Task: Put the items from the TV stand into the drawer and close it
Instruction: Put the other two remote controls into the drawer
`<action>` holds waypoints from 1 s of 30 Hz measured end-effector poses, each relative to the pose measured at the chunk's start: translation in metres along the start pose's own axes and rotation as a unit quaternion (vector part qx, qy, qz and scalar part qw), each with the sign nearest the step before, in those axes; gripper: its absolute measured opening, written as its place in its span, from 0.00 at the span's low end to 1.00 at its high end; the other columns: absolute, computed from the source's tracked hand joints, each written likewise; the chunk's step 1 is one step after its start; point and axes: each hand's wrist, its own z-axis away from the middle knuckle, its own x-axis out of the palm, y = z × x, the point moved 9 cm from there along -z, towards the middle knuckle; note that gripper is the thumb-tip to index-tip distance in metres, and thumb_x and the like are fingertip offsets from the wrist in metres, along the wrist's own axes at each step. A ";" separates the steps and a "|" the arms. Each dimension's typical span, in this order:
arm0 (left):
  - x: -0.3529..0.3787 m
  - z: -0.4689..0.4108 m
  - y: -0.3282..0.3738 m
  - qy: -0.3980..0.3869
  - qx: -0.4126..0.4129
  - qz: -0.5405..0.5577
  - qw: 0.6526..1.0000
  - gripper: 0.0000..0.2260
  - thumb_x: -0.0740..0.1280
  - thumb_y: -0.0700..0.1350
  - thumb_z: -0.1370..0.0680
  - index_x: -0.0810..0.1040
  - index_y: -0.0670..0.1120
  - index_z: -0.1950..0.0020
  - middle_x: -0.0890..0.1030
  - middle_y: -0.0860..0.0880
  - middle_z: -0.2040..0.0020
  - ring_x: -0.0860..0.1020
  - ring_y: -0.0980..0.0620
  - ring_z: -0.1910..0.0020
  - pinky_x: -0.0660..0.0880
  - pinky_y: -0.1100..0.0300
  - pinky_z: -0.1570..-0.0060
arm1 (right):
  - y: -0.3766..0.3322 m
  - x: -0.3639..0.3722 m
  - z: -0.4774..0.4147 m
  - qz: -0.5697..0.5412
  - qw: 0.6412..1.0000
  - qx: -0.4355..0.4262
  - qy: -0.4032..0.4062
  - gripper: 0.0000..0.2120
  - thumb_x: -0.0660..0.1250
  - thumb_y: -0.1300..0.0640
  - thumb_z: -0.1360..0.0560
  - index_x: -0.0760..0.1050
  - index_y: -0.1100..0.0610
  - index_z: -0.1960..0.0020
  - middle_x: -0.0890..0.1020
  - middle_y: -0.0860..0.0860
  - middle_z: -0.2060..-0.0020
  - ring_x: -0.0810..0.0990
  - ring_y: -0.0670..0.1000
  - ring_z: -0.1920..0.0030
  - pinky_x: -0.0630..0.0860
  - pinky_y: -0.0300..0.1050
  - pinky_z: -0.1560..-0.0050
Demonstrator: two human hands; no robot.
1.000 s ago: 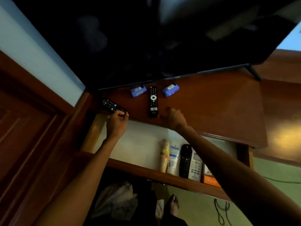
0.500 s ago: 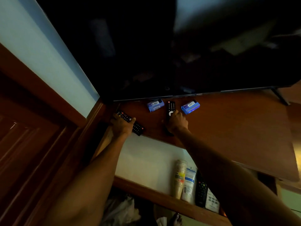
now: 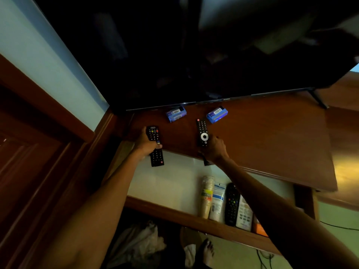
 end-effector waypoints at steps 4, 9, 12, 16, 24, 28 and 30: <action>0.022 0.044 -0.010 -0.060 0.056 0.063 0.995 0.47 0.76 0.35 0.31 0.54 0.59 0.22 0.68 0.50 0.34 0.69 0.46 0.33 0.73 0.39 0.39 | 0.013 0.004 0.042 -0.021 0.999 -0.032 -0.038 0.27 0.76 0.56 0.31 0.72 0.60 0.36 0.81 0.58 0.41 0.81 0.58 0.45 0.77 0.43 0.52; 0.052 0.083 -0.037 -0.102 0.112 0.043 0.988 0.45 0.75 0.37 0.30 0.55 0.65 0.24 0.70 0.51 0.35 0.71 0.53 0.36 0.76 0.47 0.40 | 0.021 0.034 0.092 -0.098 0.990 -0.068 -0.081 0.32 0.73 0.61 0.29 0.64 0.59 0.29 0.80 0.59 0.39 0.82 0.57 0.45 0.77 0.40 0.53; 0.065 0.087 -0.065 -0.116 0.095 0.020 0.989 0.44 0.75 0.38 0.29 0.55 0.65 0.24 0.75 0.52 0.42 0.76 0.54 0.42 0.77 0.47 0.41 | 0.027 0.063 0.106 -0.090 0.988 -0.085 -0.090 0.36 0.73 0.62 0.29 0.60 0.57 0.26 0.80 0.60 0.40 0.82 0.58 0.45 0.80 0.46 0.49; 0.074 0.078 -0.094 -0.127 0.055 -0.008 0.990 0.43 0.74 0.39 0.28 0.55 0.62 0.23 0.76 0.51 0.44 0.76 0.47 0.41 0.77 0.47 0.42 | 0.043 0.101 0.110 -0.098 0.990 -0.059 -0.088 0.36 0.73 0.62 0.30 0.61 0.54 0.26 0.81 0.59 0.41 0.82 0.57 0.46 0.82 0.48 0.49; 0.095 0.034 -0.105 -0.127 0.045 -0.065 0.989 0.42 0.73 0.37 0.26 0.53 0.59 0.22 0.74 0.48 0.40 0.76 0.49 0.43 0.76 0.52 0.44 | 0.057 0.147 0.077 -0.050 0.996 0.010 -0.067 0.33 0.71 0.64 0.30 0.63 0.56 0.29 0.80 0.62 0.44 0.81 0.61 0.49 0.75 0.42 0.60; 0.108 0.026 -0.113 -0.129 0.052 -0.092 0.986 0.40 0.70 0.35 0.25 0.52 0.56 0.21 0.74 0.48 0.36 0.74 0.50 0.41 0.73 0.57 0.44 | 0.063 0.162 0.064 -0.014 0.996 0.054 -0.072 0.31 0.69 0.63 0.26 0.60 0.58 0.27 0.74 0.64 0.40 0.79 0.63 0.48 0.74 0.41 0.66; 0.111 0.023 -0.116 -0.123 0.062 -0.112 0.984 0.40 0.70 0.35 0.25 0.52 0.55 0.21 0.73 0.46 0.34 0.75 0.47 0.38 0.75 0.55 0.43 | 0.063 0.166 0.063 0.011 0.994 0.071 -0.079 0.31 0.67 0.63 0.25 0.58 0.59 0.26 0.72 0.66 0.37 0.78 0.64 0.46 0.76 0.47 0.59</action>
